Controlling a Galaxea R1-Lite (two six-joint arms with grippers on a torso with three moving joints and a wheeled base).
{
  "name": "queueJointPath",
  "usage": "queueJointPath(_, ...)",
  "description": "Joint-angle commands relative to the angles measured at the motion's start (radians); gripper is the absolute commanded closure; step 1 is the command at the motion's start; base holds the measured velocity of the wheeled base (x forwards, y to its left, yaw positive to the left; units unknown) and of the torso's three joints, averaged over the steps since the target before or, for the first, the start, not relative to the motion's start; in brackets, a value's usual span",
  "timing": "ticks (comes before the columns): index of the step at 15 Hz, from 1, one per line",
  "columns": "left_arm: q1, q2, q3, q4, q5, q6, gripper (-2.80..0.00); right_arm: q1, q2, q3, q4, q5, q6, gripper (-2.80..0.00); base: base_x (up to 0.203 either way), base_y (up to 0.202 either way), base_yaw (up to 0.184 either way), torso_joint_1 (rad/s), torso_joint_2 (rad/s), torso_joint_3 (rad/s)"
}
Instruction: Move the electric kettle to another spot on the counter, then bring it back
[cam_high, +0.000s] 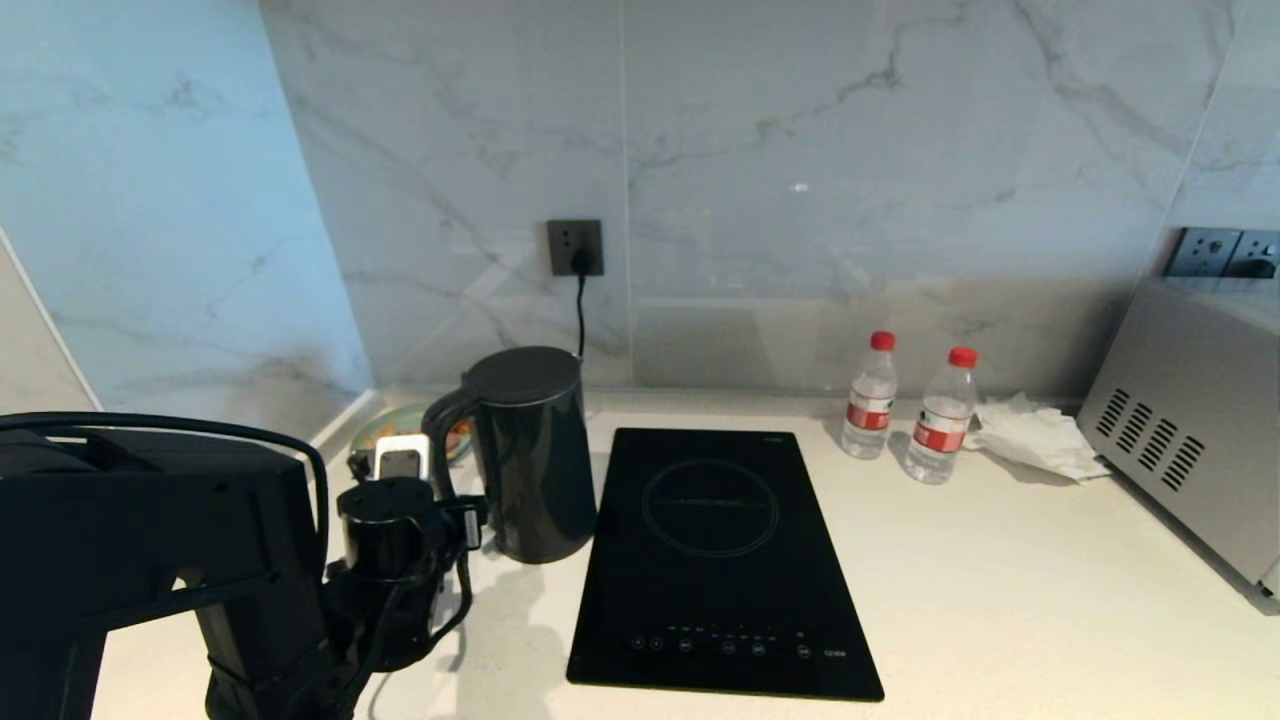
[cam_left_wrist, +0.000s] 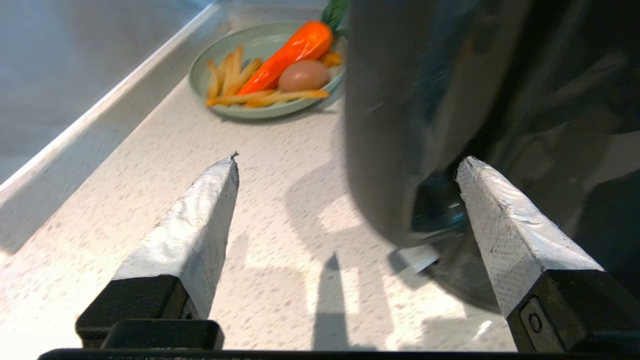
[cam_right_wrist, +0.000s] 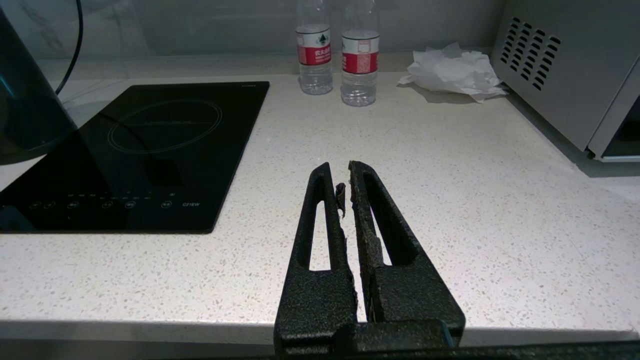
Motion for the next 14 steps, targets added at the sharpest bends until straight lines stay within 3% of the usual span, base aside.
queueJointPath(1,0.014,0.0,0.026,-0.01,0.006,-0.013,-2.8,0.0,0.0,0.0,-0.001,0.0,0.0,0.0,0.0,0.0,0.0,0.0,0.0,0.0)
queueJointPath(10,0.01,-0.021,0.272,-0.01,-0.055,-0.143,-2.8,0.0,0.0,0.0,-0.001,0.0,0.0,0.0,0.0,0.0,0.0,0.0,0.0,0.0)
queueJointPath(14,0.024,0.131,0.187,-0.01,-0.053,-0.163,-2.8,-0.001,0.0,0.0,-0.001,0.0,0.0,0.0,0.0,0.0,0.0,0.0,0.0,0.0)
